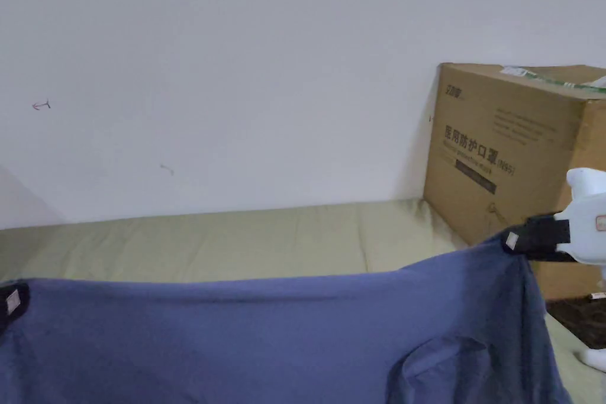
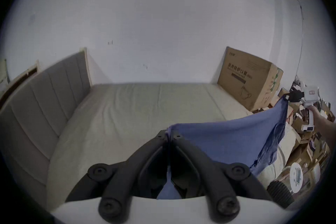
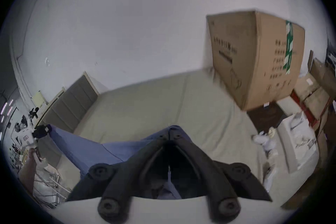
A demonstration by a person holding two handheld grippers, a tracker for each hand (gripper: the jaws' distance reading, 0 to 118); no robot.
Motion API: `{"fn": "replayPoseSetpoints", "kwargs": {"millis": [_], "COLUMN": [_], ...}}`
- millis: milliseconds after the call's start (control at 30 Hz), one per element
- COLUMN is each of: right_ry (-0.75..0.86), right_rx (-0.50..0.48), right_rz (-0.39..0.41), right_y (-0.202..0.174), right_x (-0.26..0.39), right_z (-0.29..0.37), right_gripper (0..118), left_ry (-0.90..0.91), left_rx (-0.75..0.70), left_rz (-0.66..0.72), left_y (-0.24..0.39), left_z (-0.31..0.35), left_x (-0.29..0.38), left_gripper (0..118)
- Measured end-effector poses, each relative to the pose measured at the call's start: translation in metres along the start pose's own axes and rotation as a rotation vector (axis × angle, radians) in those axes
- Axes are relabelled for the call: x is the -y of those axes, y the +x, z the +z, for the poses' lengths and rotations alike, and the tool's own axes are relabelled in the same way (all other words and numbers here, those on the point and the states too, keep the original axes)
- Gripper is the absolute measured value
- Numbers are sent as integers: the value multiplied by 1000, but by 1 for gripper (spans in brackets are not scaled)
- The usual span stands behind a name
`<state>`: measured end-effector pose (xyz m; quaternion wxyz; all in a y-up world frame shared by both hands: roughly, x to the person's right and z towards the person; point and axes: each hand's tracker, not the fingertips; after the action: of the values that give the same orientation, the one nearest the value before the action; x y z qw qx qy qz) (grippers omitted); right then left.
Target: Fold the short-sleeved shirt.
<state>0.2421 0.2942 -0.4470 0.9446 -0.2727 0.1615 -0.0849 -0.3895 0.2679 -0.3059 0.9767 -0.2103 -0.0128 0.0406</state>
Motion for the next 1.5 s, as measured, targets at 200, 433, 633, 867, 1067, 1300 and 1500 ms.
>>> {"fn": "replayPoseSetpoints", "kwargs": {"millis": [200,433,633,867,1067,1300,1500], "right_ry": [97,210,277,393,463,379,-20], "right_rx": [26,71,113,158,171,189,211], "right_rz": [76,76,76,146,116,202,95], "right_y": [-37,-64,-75,-93,-98,-78,-8], "right_x": [-74,-153,-215,-281,-299,-226,-36], "right_z": [29,1,-42,-78,-106,-171,-255], "right_gripper": [0,0,0,0,0,0,0], "left_ry": [82,124,160,244,330,228,-135], "left_rx": [-33,-85,-140,-176,-203,-200,-125], "left_rz": [-44,-9,-6,48,29,51,102], "left_y": [-1,-7,-17,-29,-35,-46,-49], "left_z": [13,-22,-68,-120,-152,-213,-265], "left_x": [-76,-144,-182,-223,-236,-179,0], "left_gripper": [0,0,0,0,0,0,0]}}
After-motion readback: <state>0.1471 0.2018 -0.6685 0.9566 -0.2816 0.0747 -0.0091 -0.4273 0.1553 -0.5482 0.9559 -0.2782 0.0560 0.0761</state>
